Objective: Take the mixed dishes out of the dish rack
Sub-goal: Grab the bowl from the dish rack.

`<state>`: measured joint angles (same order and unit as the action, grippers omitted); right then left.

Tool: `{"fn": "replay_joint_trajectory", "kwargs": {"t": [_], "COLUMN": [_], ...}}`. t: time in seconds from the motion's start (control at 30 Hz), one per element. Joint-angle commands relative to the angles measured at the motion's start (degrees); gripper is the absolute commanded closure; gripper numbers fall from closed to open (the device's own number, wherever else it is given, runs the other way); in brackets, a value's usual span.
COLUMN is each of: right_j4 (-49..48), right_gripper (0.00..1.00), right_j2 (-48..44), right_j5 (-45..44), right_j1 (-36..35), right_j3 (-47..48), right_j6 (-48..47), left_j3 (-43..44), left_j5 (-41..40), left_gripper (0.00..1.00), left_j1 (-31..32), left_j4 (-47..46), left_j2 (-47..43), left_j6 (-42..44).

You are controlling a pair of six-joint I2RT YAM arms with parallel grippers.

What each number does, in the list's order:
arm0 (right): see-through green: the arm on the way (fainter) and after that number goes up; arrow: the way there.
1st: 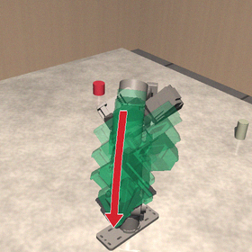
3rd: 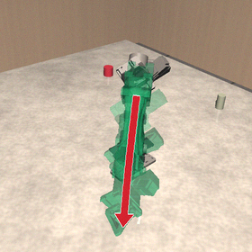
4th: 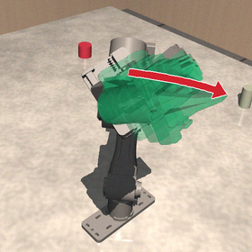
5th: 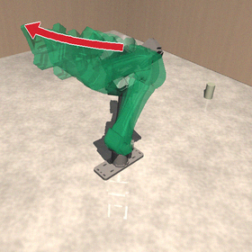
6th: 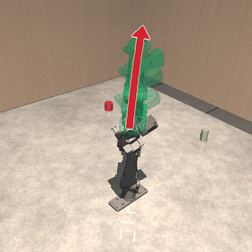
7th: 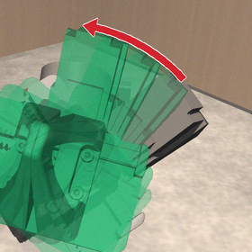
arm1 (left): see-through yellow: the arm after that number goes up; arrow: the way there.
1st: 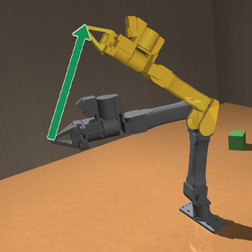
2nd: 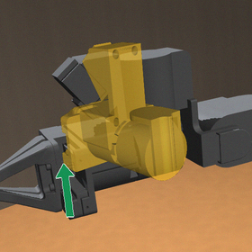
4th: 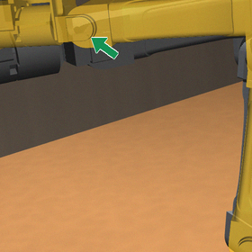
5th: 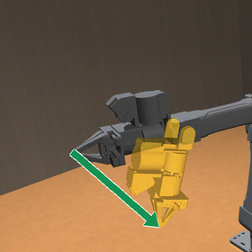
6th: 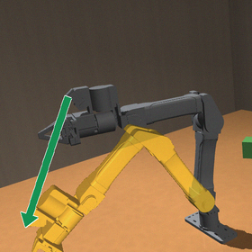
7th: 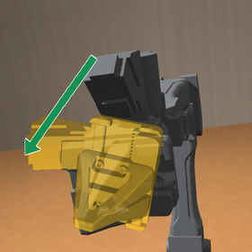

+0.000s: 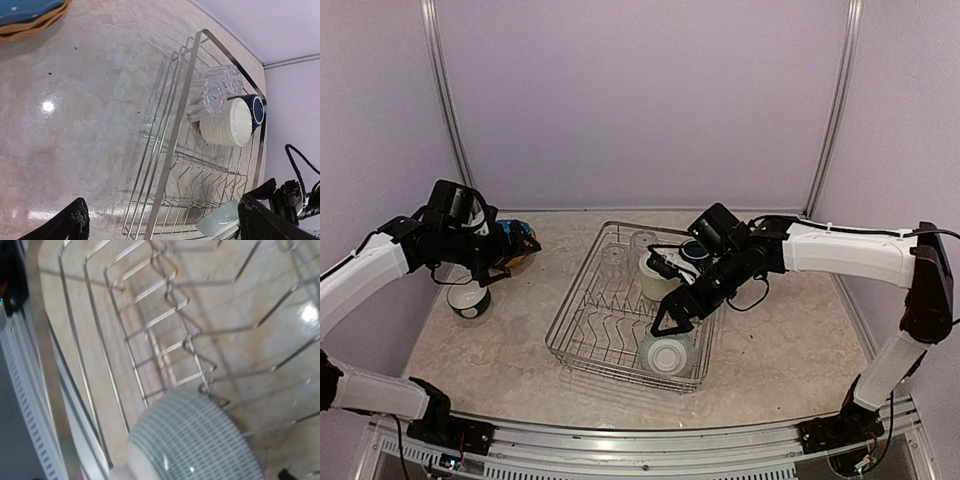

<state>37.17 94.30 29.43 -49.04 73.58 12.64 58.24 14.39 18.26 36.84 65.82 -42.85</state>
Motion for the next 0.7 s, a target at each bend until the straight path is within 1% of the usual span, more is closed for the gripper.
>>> {"fn": "replay_joint_trajectory", "kwargs": {"t": [0.0, 0.17, 0.27, 0.4, 0.53, 0.67], "right_j4": [4.9, 6.1, 7.0, 8.3, 10.5, 11.1], "right_gripper": [0.0, 0.0, 0.0, 0.0, 0.02, 0.06], "right_j2": [3.1, 6.3, 8.1, 9.3, 8.7, 7.0], "right_j5": [3.0, 2.2, 2.2, 3.6, 4.3, 10.2], "right_j1": [1.1, 1.3, 1.3, 1.4, 1.3, 1.2], "right_j3": [0.3, 2.0, 3.2, 4.2, 5.5, 5.4], "right_j6": [-3.5, -5.4, -6.7, -8.2, -9.6, -9.2], "left_j3": [1.9, 4.2, 4.9, 3.8, 2.7, 2.5], "left_j5": [3.9, 2.7, 4.1, 5.8, 7.0, 7.0], "left_gripper": [0.02, 0.03, 0.04, 0.08, 0.11, 0.11], "left_j1": [7.0, 12.5, 13.3, 13.9, 14.5, 15.1], "left_j4": [-6.5, -6.8, -7.0, -9.1, -11.5, -12.7], "left_j2": [4.6, 10.5, 13.4, 16.4, 18.4, 19.9], "left_j6": [4.5, 5.6, 5.2, 3.4, 1.6, 0.7]}}
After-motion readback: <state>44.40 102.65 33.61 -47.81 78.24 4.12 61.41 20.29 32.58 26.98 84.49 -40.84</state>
